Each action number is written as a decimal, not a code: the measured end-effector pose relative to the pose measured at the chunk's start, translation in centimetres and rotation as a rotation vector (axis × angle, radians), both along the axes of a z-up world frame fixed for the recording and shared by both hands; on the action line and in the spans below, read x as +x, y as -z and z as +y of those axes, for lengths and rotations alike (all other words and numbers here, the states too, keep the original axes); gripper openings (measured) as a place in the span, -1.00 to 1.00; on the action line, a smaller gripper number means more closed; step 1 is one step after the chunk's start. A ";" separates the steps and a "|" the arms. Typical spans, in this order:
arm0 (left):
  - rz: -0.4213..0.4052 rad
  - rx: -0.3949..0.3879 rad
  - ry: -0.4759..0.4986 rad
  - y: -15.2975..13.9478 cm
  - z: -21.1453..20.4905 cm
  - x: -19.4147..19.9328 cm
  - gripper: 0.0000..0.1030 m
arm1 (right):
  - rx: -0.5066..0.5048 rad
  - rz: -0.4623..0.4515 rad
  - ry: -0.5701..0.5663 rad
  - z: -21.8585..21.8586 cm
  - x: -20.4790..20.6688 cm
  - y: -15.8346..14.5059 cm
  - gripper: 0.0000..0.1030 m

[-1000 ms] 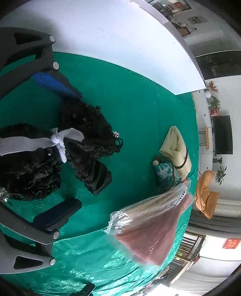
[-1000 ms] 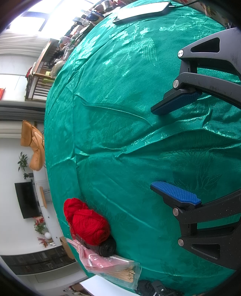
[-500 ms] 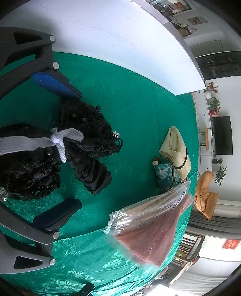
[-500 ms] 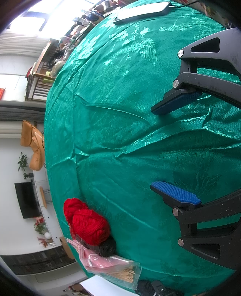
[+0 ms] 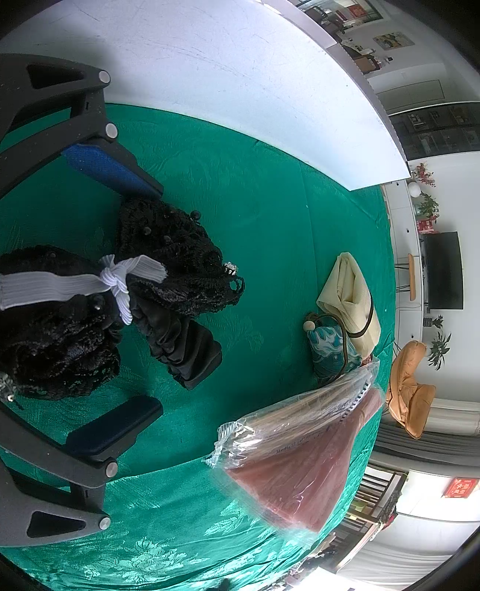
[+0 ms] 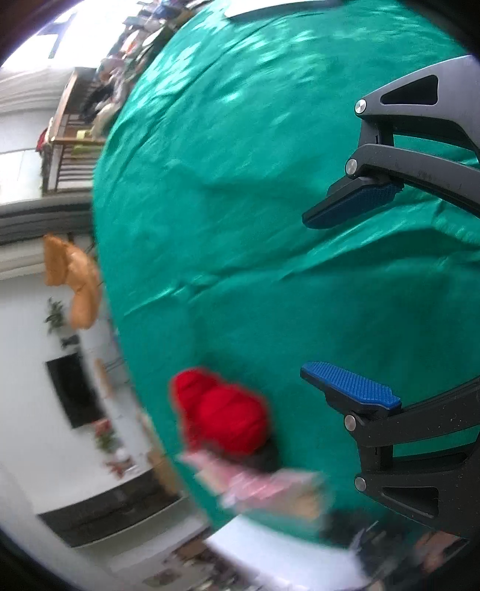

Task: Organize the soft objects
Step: 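Grasp the red knitted item with the right tool, then carry black lace into the box with left tool while right tool carries red item there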

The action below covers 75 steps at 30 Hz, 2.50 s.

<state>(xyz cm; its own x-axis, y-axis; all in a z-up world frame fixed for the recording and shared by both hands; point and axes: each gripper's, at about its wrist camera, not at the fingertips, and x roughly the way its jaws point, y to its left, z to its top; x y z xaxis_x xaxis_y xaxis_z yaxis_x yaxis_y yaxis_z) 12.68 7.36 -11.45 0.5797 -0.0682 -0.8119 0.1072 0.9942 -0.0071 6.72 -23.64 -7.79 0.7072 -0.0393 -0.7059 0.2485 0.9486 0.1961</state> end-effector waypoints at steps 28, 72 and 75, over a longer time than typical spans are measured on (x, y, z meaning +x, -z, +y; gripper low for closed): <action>0.000 -0.001 0.000 0.0 0.0 0.0 1.00 | 0.227 0.445 -0.417 2.3 1.8 1.3 0.03; -0.113 -0.003 -0.592 -14.4 29.2 -11.0 0.92 | 0.129 -0.004 -0.841 36.5 -1.5 -11.1 0.32; -0.158 -0.084 -0.526 -15.3 27.4 -10.2 0.92 | -0.010 -0.076 -0.699 31.6 -2.2 -9.6 0.38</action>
